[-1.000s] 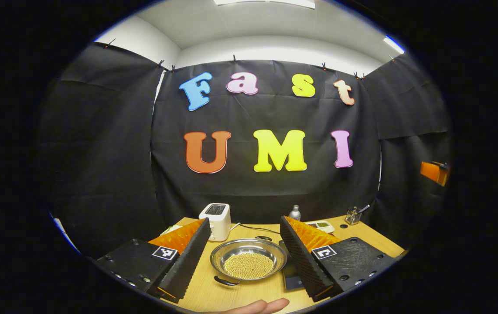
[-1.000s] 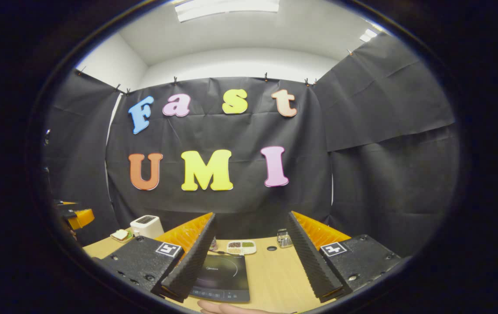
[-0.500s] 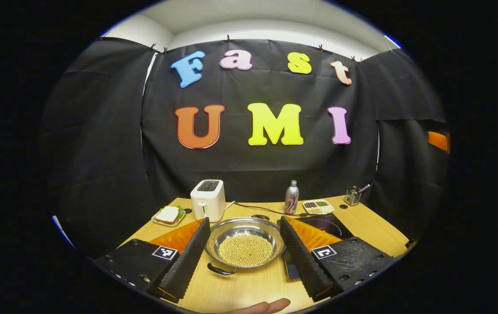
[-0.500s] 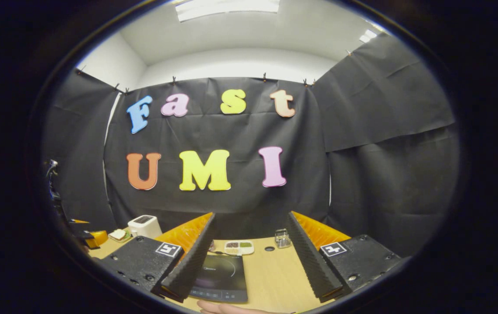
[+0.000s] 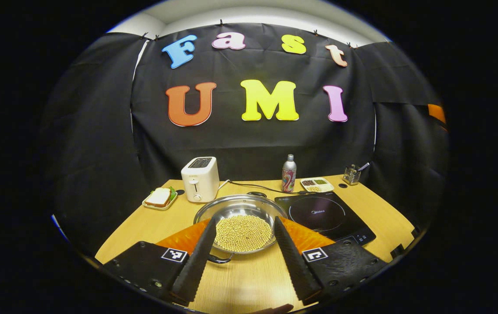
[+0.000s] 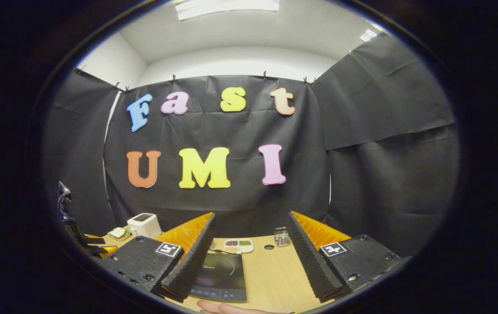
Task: First push the handle of the pot to place it horizontally, then grasp the pot with both hands and set it on the induction cooktop.
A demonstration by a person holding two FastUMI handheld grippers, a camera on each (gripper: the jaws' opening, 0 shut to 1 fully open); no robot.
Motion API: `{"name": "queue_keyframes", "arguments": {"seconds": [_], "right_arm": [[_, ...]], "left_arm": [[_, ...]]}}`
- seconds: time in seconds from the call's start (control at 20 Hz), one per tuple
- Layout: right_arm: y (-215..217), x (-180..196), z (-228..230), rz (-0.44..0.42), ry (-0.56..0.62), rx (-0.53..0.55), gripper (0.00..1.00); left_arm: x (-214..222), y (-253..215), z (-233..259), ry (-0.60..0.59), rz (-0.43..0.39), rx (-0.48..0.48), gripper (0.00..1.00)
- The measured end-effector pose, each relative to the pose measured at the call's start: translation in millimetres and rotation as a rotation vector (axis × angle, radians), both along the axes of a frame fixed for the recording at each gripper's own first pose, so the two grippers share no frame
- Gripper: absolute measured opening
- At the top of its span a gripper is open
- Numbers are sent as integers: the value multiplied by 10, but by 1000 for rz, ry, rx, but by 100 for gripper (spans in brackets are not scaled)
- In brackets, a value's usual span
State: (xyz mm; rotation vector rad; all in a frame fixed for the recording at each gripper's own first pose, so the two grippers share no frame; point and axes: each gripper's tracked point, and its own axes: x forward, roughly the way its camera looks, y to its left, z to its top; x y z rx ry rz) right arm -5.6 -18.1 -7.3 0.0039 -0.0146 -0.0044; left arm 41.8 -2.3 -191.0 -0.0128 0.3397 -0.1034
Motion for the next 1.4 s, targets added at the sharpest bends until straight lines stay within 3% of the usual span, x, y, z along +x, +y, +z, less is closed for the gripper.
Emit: {"name": "queue_keyframes", "arguments": {"seconds": [0.25,0.3,0.5,0.55,0.6,0.7,1.1,1.4], "right_arm": [[5,25,-59,0,8,1,99],[7,32,-76,0,13,0,99],[15,63,-148,-1,27,-2,99],[15,65,-166,-1,30,-3,99],[12,76,-182,-2,35,-5,99],[20,95,-222,-3,44,-6,99],[33,189,-399,0,88,-8,99],[70,215,-457,11,102,-11,99]], "left_arm": [[-26,-62,-418,108,-39,-32,46],[-19,-65,-497,124,-41,-39,33],[17,-38,-806,209,-32,-67,1],[34,-24,-874,223,-26,-68,15],[42,-24,-952,243,-27,-67,3],[14,-90,-1050,280,-42,-100,0],[55,-185,-1391,382,-82,-117,0],[73,-27,-1507,417,-54,-113,0]]}}
